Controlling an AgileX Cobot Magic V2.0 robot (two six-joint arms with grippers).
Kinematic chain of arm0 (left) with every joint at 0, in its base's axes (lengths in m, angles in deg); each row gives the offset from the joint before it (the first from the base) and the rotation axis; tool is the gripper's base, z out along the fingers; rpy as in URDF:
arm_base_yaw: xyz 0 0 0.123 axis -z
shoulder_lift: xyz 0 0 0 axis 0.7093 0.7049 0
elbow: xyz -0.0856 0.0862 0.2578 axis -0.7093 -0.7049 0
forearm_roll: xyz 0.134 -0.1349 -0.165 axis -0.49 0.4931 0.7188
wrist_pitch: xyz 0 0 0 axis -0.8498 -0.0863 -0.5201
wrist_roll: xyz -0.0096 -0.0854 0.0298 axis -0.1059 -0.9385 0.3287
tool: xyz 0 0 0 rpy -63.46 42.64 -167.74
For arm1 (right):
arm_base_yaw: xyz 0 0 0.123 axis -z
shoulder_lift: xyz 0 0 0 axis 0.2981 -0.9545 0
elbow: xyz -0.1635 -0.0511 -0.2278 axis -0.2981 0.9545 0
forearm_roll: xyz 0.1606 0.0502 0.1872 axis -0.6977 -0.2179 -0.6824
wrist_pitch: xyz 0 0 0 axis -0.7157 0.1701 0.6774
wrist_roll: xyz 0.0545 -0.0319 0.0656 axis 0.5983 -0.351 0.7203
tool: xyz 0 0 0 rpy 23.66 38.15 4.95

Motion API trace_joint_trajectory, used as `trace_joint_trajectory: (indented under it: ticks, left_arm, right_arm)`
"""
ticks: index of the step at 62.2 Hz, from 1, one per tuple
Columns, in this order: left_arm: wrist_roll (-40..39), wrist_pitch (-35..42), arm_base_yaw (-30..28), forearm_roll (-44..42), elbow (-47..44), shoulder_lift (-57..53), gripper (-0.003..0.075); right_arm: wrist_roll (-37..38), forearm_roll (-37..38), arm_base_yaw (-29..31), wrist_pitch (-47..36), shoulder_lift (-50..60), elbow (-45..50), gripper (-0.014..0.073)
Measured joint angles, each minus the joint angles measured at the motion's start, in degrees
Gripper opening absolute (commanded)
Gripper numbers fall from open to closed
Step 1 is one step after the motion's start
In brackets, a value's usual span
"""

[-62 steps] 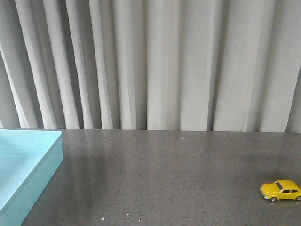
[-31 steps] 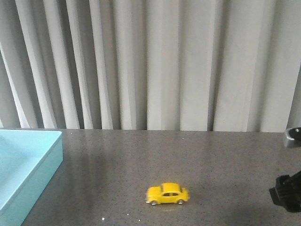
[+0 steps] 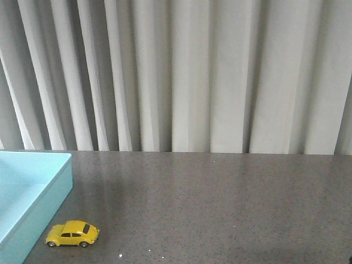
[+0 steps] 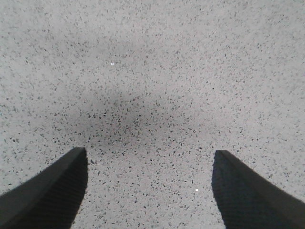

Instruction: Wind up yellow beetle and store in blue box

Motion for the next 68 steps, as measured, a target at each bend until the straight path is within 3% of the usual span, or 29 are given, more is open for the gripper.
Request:
trace_joint_trajectory:
  ticks: [10, 22, 36, 52, 68]
  left_arm:
    - [1.8, 0.0, 0.0, 0.0, 0.0, 0.0, 0.0556]
    - [9.3, -3.3, 0.0, 0.0, 3.2, 0.7, 0.0556]
    - [28.2, -15.1, 0.0, 2.8, 13.7, 8.1, 0.0556]
    - [53.1, -21.9, 0.0, 15.2, 24.8, 23.6, 0.0556]
    - [63.4, -27.8, 1.2, 20.1, 35.2, 38.1, 0.0556]
  right_arm:
    - [0.0, 0.0, 0.0, 0.0, 1.1, 0.0, 0.0526]
    - [0.0, 0.1, 0.0, 0.1, 1.1, 0.0, 0.0526]
    - [0.0, 0.1, 0.0, 0.1, 1.1, 0.0, 0.0526]
    - [0.0, 0.1, 0.0, 0.1, 1.1, 0.0, 0.0526]
    - [0.0, 0.1, 0.0, 0.1, 1.1, 0.0, 0.0526]
